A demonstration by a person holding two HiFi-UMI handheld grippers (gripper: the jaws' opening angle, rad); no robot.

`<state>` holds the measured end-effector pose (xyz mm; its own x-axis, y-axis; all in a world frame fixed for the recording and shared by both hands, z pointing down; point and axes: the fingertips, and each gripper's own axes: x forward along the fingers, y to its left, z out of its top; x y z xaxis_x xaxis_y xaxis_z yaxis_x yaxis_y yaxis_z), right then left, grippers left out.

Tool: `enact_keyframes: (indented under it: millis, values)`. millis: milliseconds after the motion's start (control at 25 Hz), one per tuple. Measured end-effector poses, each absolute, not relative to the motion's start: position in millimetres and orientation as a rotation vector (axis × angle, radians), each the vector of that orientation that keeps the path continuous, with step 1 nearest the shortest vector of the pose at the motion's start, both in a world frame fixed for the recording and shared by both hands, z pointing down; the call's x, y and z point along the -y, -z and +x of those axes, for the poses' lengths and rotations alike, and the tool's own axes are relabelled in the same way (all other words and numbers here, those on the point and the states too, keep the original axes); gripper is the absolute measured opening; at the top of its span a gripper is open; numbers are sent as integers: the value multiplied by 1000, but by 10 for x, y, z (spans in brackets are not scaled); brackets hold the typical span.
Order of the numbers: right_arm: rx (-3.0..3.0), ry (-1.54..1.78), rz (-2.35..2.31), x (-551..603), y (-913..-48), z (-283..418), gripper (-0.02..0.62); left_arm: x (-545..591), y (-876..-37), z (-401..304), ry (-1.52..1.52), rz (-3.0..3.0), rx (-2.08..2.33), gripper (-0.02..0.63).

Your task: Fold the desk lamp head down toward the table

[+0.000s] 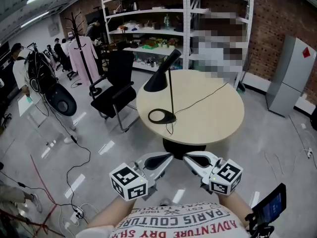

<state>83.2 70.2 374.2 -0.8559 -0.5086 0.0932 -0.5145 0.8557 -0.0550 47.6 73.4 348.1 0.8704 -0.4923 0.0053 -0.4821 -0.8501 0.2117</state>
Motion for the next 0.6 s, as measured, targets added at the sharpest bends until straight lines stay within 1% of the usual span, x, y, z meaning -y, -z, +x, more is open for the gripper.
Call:
enact_keyframes:
  millis: [600]
  values:
    - [2976, -80, 805, -968, -3576, 896, 3, -1048, -3422, 587, 65, 2827, 759, -3]
